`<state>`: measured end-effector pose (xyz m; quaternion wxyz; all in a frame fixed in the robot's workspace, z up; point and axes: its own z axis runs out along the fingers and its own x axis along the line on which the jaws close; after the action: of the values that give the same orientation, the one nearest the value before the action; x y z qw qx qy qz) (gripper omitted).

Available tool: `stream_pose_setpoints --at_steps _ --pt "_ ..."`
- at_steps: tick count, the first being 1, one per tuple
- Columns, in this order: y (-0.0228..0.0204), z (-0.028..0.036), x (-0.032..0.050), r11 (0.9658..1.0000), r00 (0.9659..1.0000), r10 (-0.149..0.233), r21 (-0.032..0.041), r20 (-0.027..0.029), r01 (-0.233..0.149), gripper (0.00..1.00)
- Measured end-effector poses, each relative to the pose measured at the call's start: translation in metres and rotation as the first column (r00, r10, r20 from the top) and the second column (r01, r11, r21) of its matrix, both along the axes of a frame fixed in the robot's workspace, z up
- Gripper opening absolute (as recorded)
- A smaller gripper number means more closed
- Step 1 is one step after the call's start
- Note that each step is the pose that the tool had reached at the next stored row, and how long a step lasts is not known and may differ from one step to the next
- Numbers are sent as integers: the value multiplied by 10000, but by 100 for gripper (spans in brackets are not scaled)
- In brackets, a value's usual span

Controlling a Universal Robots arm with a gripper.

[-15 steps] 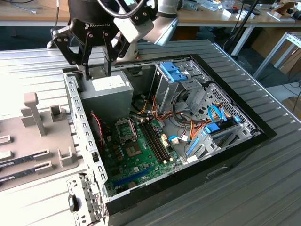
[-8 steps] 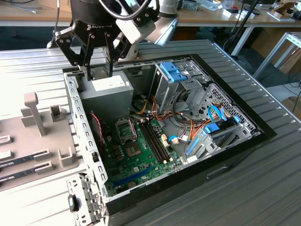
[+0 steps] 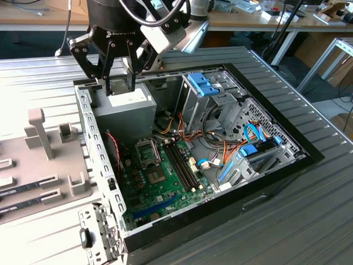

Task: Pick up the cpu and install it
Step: 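Pick up the cpu and move it towards the insertion slot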

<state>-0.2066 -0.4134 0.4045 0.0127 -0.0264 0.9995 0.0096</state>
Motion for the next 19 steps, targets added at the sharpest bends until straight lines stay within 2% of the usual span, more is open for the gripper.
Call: stream_pose_setpoints --at_steps 19 --pt "-25 -47 121 10000 10000 0 0 0 0 47"
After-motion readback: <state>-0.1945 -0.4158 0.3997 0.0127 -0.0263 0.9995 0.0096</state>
